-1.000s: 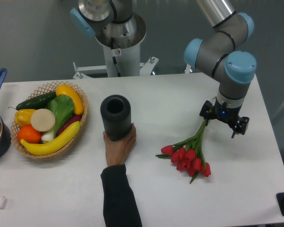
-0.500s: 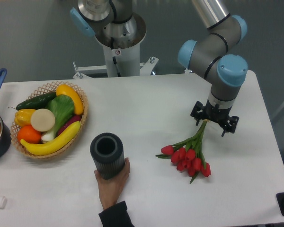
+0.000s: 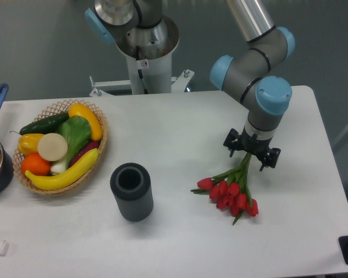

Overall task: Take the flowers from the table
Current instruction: 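Lower the open gripper onto the green tulip stems and close it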

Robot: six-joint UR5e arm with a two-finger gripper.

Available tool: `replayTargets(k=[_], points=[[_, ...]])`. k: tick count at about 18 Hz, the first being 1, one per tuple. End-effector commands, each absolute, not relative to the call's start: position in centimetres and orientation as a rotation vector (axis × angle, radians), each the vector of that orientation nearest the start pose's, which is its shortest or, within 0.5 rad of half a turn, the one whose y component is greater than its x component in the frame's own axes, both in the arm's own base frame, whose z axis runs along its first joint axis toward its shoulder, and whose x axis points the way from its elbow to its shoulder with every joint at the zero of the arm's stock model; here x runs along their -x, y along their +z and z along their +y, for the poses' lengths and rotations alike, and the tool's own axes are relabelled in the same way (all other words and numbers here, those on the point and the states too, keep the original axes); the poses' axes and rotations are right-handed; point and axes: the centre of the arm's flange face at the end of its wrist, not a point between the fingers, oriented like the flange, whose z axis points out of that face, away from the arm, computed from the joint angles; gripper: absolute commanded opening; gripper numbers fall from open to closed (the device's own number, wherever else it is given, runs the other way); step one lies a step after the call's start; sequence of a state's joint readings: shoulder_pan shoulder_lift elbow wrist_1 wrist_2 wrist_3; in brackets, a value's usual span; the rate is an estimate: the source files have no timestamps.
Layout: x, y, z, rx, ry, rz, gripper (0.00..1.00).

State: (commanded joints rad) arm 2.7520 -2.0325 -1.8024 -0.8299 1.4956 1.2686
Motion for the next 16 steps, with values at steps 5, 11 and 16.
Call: replayTargets(k=[5,11,16], points=[[49.64,19.47,35.70,3.053,0.023,0.138,0.79],[49.79,19.68,35.66,3.052,0.029,0.139,0.55],[50.30,20.15,35.74,3.050,0.049,0.151,0.43]])
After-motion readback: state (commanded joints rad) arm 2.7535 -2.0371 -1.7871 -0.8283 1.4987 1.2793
